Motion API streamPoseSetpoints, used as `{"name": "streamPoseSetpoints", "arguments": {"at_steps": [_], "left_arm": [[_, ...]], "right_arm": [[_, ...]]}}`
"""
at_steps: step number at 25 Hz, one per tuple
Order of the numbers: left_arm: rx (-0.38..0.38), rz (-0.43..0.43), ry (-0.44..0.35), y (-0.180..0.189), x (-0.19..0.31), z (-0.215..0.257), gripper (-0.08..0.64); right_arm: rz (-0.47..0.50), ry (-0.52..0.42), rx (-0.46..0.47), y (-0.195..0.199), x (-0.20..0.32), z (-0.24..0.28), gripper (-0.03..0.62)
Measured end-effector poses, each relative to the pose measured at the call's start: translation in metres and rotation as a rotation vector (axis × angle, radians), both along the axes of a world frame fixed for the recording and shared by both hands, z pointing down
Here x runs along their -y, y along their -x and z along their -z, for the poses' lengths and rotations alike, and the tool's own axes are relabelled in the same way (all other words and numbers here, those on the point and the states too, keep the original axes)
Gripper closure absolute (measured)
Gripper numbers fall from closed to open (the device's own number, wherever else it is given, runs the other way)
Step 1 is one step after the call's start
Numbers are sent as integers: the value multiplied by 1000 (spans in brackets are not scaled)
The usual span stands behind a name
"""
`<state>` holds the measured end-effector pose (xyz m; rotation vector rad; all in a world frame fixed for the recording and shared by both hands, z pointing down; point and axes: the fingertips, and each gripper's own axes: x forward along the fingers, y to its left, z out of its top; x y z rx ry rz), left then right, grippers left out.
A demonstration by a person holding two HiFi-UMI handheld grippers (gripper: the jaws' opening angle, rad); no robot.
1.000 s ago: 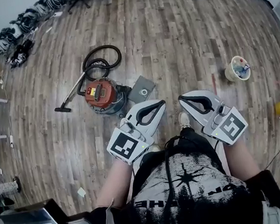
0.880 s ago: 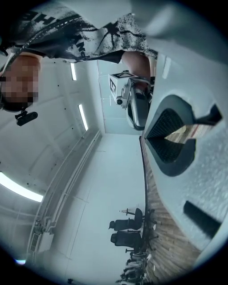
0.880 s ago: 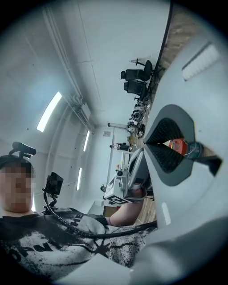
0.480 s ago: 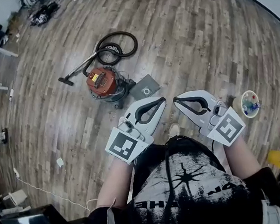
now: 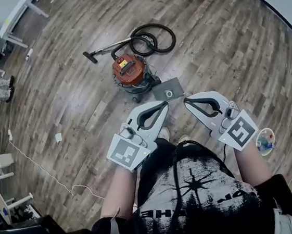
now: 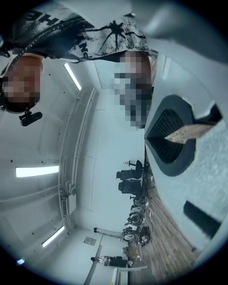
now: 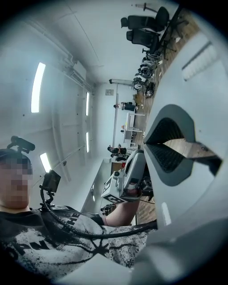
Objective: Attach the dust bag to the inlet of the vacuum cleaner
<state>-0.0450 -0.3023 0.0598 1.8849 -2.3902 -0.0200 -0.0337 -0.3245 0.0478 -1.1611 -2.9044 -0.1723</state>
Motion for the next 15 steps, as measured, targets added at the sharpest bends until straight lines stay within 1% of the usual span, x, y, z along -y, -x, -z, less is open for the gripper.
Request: {"name": "streamPoseSetpoints", "arguments": {"at_steps": [3,6,12,15], "left_arm": [[11,0,1,11,-8,4,557],[32,-17,-7,25,-10,10,557],[39,-72,-29,47,-21,8,557],[43,-114,-15,52,-21,1,557]], "right_arm": [[15,-7,9,13,-10,7,584],[7,-21,16,30,-15,10,584],[-47,-24,29,51,-27,9,584],[-90,-38,31,56,-24,5,584]]}}
